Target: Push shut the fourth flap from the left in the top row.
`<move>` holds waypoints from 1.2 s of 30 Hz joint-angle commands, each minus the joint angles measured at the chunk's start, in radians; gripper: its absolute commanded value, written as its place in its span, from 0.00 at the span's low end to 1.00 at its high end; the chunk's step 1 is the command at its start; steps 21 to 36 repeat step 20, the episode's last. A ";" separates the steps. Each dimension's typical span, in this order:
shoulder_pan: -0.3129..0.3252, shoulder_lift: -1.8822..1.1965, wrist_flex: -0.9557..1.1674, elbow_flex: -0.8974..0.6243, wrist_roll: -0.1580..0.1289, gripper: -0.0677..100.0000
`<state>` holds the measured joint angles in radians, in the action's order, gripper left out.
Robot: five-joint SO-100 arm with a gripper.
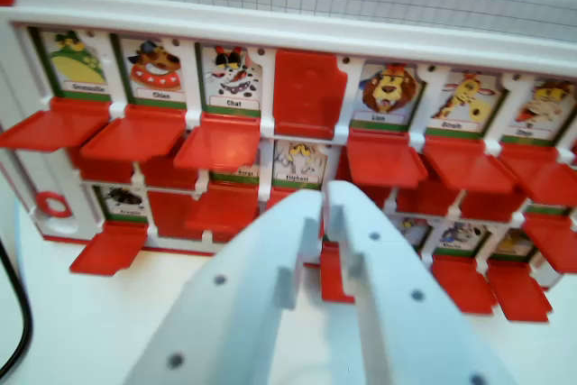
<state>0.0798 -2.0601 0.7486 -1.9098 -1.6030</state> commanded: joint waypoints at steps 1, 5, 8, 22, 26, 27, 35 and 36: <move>0.011 -0.353 0.144 -0.032 0.002 0.00; 0.023 -0.592 0.296 -0.110 -0.008 0.00; 0.025 -0.752 0.417 -0.143 -0.011 0.00; 0.018 -1.108 0.683 -0.216 -0.044 0.00; 0.018 -1.108 0.683 -0.216 -0.044 0.00; 0.018 -1.108 0.683 -0.216 -0.044 0.00; 0.018 -1.108 0.683 -0.216 -0.044 0.00; 0.018 -1.108 0.683 -0.216 -0.044 0.00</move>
